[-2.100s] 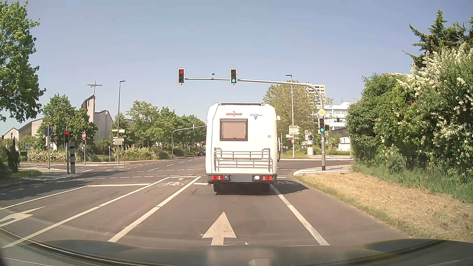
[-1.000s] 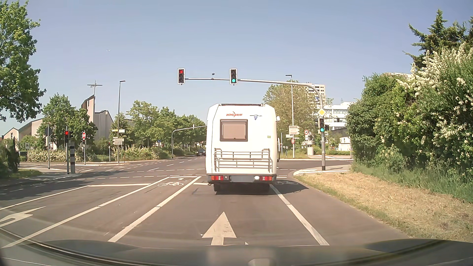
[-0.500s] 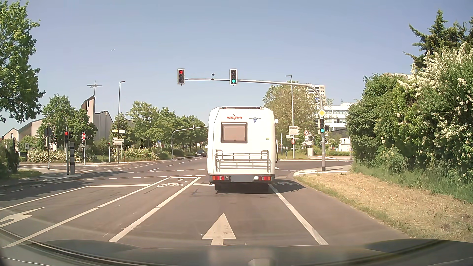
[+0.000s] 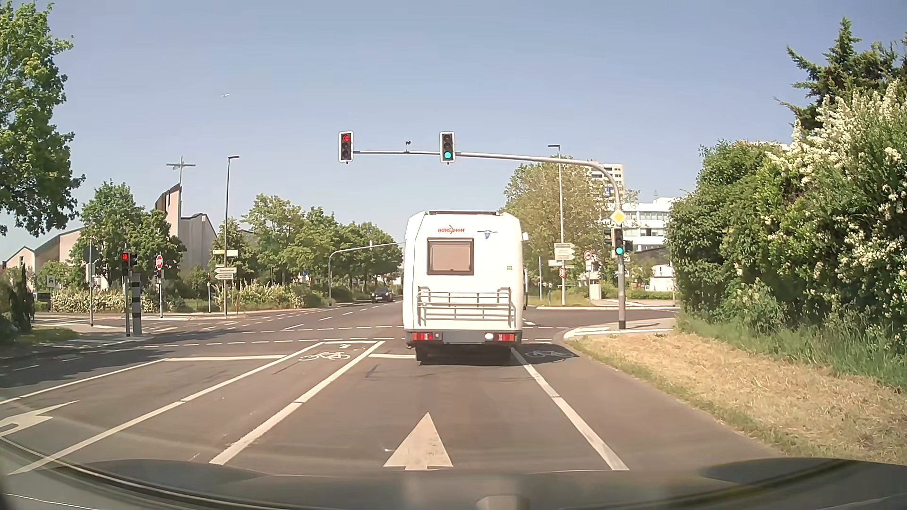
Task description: Follow the waypoints while adhering to traffic rules and regulations
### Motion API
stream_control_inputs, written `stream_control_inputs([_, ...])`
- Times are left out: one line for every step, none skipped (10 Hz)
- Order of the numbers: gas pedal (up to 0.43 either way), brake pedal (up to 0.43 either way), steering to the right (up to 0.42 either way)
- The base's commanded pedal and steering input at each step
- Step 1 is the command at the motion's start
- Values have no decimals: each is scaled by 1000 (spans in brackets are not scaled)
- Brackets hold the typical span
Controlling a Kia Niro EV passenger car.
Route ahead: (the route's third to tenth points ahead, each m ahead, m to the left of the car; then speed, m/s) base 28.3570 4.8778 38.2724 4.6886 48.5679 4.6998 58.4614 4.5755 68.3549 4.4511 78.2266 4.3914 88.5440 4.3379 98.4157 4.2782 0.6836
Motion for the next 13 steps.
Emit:
stream_control_inputs([189, 0, 5])
stream_control_inputs([209, 0, 5])
stream_control_inputs([209, 0, 5])
stream_control_inputs([209, 0, 5])
stream_control_inputs([209, 0, 5])
stream_control_inputs([209, 0, 5])
stream_control_inputs([228, 0, 5])
stream_control_inputs([260, 0, 5])
stream_control_inputs([260, 0, 5])
stream_control_inputs([260, 0, 5])
stream_control_inputs([260, 0, 5])
stream_control_inputs([260, 0, 4])
stream_control_inputs([260, 0, 4])
